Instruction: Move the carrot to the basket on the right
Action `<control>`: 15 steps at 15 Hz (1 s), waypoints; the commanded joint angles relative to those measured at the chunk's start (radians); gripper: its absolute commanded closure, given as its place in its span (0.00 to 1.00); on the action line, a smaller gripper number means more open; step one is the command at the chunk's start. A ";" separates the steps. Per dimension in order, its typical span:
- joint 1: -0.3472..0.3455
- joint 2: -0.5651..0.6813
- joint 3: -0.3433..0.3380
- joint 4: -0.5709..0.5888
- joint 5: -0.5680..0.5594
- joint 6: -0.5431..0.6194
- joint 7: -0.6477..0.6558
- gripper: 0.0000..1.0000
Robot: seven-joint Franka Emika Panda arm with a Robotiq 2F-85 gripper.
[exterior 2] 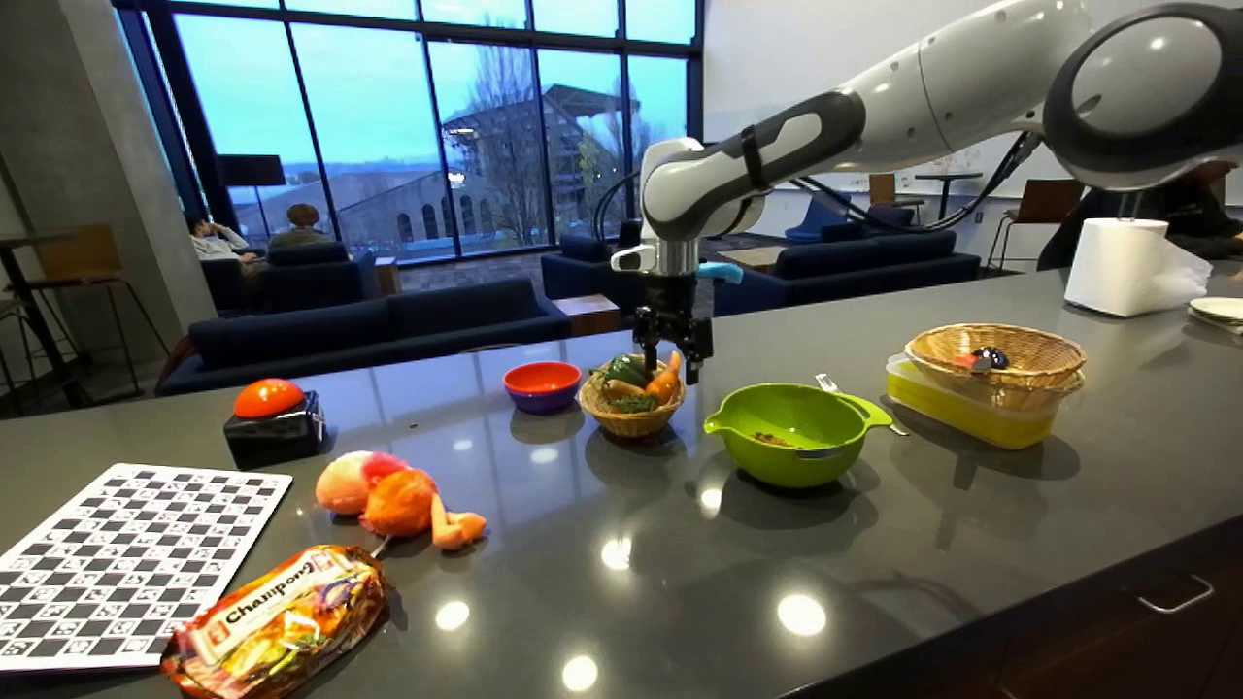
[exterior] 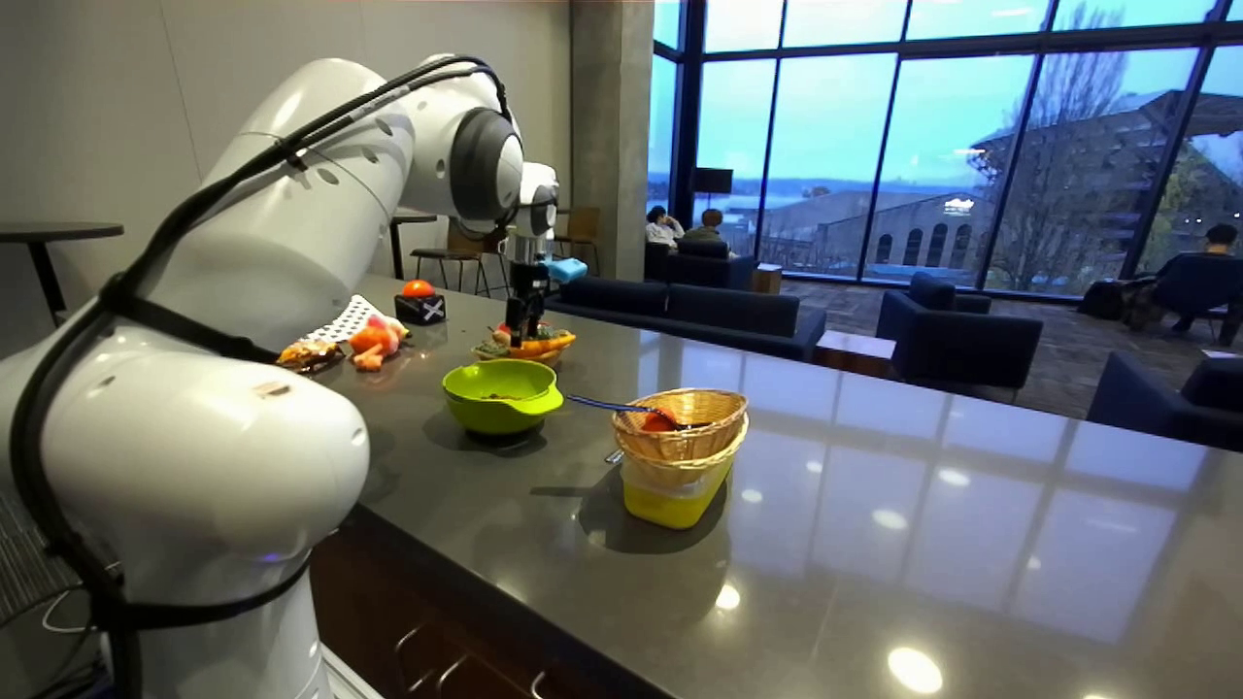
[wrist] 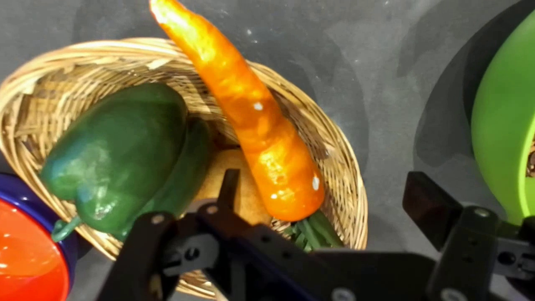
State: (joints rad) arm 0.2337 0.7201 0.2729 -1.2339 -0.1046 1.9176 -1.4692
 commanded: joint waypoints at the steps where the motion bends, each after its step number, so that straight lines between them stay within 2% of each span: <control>1: 0.012 0.061 -0.012 0.097 -0.003 -0.050 -0.043 0.00; 5: 0.016 0.105 -0.014 0.159 0.000 -0.086 -0.064 0.00; 6: 0.016 0.115 -0.014 0.176 0.001 -0.096 -0.067 0.06; 7: 0.016 0.121 -0.014 0.190 0.005 -0.105 -0.069 0.26; 8: 0.016 0.127 -0.014 0.205 0.006 -0.112 -0.073 0.31; 15: 0.006 0.148 -0.001 0.263 0.000 -0.147 -0.069 0.85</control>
State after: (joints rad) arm 0.2373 0.8452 0.2712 -1.0284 -0.1041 1.8052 -1.5238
